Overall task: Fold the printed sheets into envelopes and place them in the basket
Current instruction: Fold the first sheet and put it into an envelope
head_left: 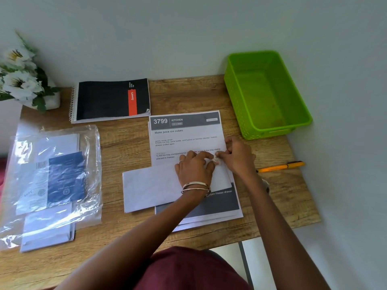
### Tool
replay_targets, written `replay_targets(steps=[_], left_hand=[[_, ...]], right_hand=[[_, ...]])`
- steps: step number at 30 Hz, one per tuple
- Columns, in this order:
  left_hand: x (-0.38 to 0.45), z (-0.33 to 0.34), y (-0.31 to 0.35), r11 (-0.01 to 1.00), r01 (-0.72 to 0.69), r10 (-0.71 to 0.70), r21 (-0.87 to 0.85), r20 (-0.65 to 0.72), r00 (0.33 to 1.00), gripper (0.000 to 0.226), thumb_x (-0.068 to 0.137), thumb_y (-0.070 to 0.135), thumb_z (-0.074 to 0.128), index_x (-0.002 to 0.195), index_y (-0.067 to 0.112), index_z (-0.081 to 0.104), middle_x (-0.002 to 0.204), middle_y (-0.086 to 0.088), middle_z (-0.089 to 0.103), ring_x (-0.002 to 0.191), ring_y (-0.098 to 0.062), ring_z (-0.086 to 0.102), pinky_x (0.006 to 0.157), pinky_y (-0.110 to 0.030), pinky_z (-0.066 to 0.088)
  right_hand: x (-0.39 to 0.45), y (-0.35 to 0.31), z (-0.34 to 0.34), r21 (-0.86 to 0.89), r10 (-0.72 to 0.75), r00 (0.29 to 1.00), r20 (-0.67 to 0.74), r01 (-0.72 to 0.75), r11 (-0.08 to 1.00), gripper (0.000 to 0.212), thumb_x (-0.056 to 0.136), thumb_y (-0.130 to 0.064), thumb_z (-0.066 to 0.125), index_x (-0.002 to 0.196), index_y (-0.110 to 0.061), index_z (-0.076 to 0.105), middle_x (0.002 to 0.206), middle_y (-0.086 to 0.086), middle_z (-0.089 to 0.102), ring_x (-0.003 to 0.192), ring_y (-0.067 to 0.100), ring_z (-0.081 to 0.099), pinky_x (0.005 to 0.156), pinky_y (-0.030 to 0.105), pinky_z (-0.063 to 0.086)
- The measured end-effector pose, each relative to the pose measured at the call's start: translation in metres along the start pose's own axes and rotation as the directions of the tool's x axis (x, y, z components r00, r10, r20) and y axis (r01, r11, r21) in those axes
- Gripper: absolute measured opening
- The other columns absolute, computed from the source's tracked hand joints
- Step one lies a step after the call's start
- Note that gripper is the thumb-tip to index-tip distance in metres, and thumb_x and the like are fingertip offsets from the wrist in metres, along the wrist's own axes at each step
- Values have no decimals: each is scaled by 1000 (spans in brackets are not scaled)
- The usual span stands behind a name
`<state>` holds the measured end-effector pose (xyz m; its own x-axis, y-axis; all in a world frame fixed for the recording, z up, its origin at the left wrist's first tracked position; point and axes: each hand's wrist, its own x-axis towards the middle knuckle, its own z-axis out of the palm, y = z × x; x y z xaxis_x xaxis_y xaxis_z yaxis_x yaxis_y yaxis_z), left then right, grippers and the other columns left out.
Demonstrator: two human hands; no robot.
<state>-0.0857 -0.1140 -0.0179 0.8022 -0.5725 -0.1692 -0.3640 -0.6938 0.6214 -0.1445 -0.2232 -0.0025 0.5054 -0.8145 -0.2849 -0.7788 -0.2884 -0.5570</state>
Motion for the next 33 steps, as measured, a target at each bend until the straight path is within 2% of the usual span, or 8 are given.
replay_targets(steps=[6, 13, 15, 19, 23, 25, 29, 33], left_hand=[[1, -3, 0, 1000, 13, -13, -14, 60, 998, 24, 77, 43, 67, 100, 35, 66, 101, 2, 59, 105, -23, 46, 84, -36, 30], [1, -4, 0, 998, 23, -19, -63, 61, 998, 21, 77, 37, 70, 98, 35, 67, 98, 3, 58, 104, -22, 45, 81, -34, 28], [0, -4, 1, 997, 22, -18, -70, 57, 998, 20, 77, 37, 70, 97, 35, 68, 96, 3, 57, 103, -21, 45, 78, -32, 25], [-1, -5, 0, 993, 21, -16, -113, 39, 999, 20, 74, 38, 73, 93, 34, 68, 89, 6, 56, 99, -19, 46, 75, -31, 24], [-1, -7, -4, 990, 9, -2, -139, 55, 998, 29, 71, 31, 76, 97, 31, 66, 85, 10, 52, 98, -18, 46, 74, -31, 26], [1, -8, -7, 987, -1, 14, -159, 84, 996, 33, 70, 27, 76, 101, 31, 66, 88, 9, 54, 100, -18, 46, 75, -30, 28], [2, -9, -13, 984, -27, 49, -178, 123, 991, 38, 71, 23, 76, 106, 31, 66, 96, 4, 58, 102, -20, 46, 81, -32, 32], [2, -8, -13, 983, -23, 45, -183, 120, 992, 39, 71, 22, 76, 107, 31, 67, 98, 1, 57, 103, -22, 47, 86, -34, 35]], right_hand=[[-1, 5, 3, 41, -87, 996, -18, 88, 995, 48, 76, -23, 77, 116, -13, 53, 66, -5, 54, 85, 30, 61, 85, 51, 47], [-15, 21, -5, 33, -219, 976, 15, 218, 975, 66, 71, -15, 81, 128, -14, 49, 69, -1, 59, 72, 23, 61, 74, 42, 52], [-14, 21, -8, 21, -217, 975, 39, 216, 976, 69, 70, -11, 81, 129, -16, 47, 71, 0, 59, 71, 21, 59, 75, 43, 52], [-7, 12, -9, 140, -110, 994, 22, 106, 985, 61, 72, -18, 81, 125, -15, 51, 69, -1, 59, 67, 12, 56, 66, 28, 49], [-3, 4, 5, 21, -60, 997, -52, 61, 998, 56, 75, -31, 77, 123, -17, 50, 90, 2, 67, 102, 27, 59, 94, 43, 39], [-4, 3, 10, -36, -57, 995, -79, 54, 998, 57, 78, -32, 74, 126, -18, 46, 102, 7, 68, 109, 29, 56, 94, 44, 34], [-10, 8, 13, -62, -112, 989, -97, 106, 992, 62, 78, -36, 73, 129, -19, 43, 104, 9, 65, 106, 31, 55, 90, 44, 37], [-16, 14, 7, -2, -215, 975, -55, 215, 977, 71, 72, -28, 80, 131, -18, 42, 80, 2, 56, 88, 31, 58, 81, 49, 48]])
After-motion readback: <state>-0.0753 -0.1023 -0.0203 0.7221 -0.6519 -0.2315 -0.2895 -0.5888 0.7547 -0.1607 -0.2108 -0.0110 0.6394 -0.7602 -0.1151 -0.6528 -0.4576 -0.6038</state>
